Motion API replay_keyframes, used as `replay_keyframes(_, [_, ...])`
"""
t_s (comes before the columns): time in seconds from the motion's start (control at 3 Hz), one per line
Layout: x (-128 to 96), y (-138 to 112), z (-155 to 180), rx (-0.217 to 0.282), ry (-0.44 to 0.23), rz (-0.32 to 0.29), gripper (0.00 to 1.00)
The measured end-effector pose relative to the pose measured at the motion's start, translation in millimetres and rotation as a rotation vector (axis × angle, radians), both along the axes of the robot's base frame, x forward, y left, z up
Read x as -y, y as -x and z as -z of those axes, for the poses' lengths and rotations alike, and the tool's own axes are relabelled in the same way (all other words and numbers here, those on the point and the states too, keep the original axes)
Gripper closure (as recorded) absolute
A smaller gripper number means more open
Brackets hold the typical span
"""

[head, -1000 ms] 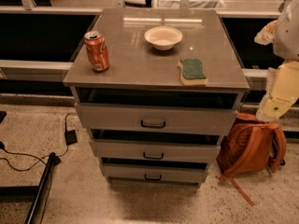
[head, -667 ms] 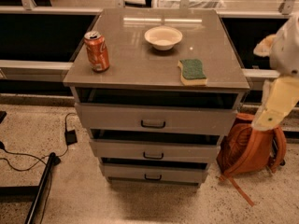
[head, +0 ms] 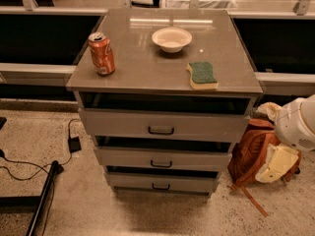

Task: Open middle drawer

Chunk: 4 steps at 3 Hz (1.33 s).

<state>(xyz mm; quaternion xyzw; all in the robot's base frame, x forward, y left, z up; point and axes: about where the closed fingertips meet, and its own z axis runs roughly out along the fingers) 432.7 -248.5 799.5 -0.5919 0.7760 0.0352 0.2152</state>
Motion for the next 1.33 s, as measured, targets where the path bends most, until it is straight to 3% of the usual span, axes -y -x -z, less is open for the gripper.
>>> replay_keyframes(0.33, [-1.9, -1.0, -6.0, 0.009, 0.011, -0.009, 0.0])
replay_keyframes(0.67, [-26.8, -7.9, 33.6, -0.001, -0.078, -0.06, 0.0])
replay_keyframes(1.0, [-67.7, -15.8, 117.6, 0.07, -0.297, -0.111, 0.0])
replay_keyframes(1.33, [-77.9, -25.8, 145.9, 0.145, -0.404, -0.151, 0.0])
